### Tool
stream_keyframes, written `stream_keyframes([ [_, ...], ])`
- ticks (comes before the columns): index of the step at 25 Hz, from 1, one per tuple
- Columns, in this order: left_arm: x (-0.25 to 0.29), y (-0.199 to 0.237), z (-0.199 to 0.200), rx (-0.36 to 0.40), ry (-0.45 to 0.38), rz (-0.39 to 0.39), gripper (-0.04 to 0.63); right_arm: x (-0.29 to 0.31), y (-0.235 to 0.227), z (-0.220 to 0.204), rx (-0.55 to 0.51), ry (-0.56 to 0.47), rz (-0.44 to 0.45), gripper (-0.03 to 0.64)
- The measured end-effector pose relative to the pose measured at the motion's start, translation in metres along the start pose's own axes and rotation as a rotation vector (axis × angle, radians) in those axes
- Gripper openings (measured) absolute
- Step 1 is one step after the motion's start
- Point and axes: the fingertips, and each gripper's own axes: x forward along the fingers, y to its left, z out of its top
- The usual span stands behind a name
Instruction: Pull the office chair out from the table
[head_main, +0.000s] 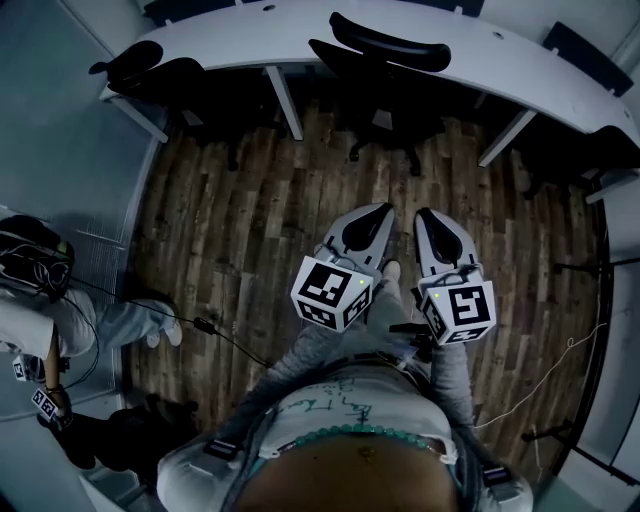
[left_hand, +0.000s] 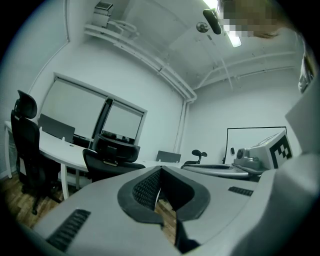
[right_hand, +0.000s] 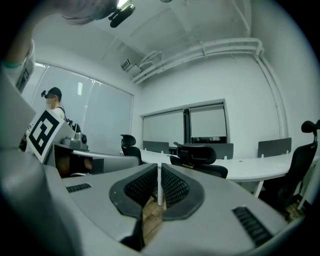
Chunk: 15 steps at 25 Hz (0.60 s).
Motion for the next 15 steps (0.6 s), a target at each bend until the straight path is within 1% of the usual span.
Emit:
stream_keyframes([
  [4, 0.025, 0.014, 0.005, 0.004, 0.001, 0.007, 0.011, 0.023, -0.015, 0.007, -0.014, -0.007, 0.005, 0.021],
  [9, 0.065, 0.031, 0.017, 0.029, 0.004, 0.017, 0.011, 0.057, -0.046, 0.021, -0.014, -0.021, 0.003, 0.021],
  [15, 0.102, 0.042, 0.021, 0.051, 0.009, 0.037, 0.011, 0.085, -0.076, 0.024, -0.005, -0.039, 0.038, 0.021],
])
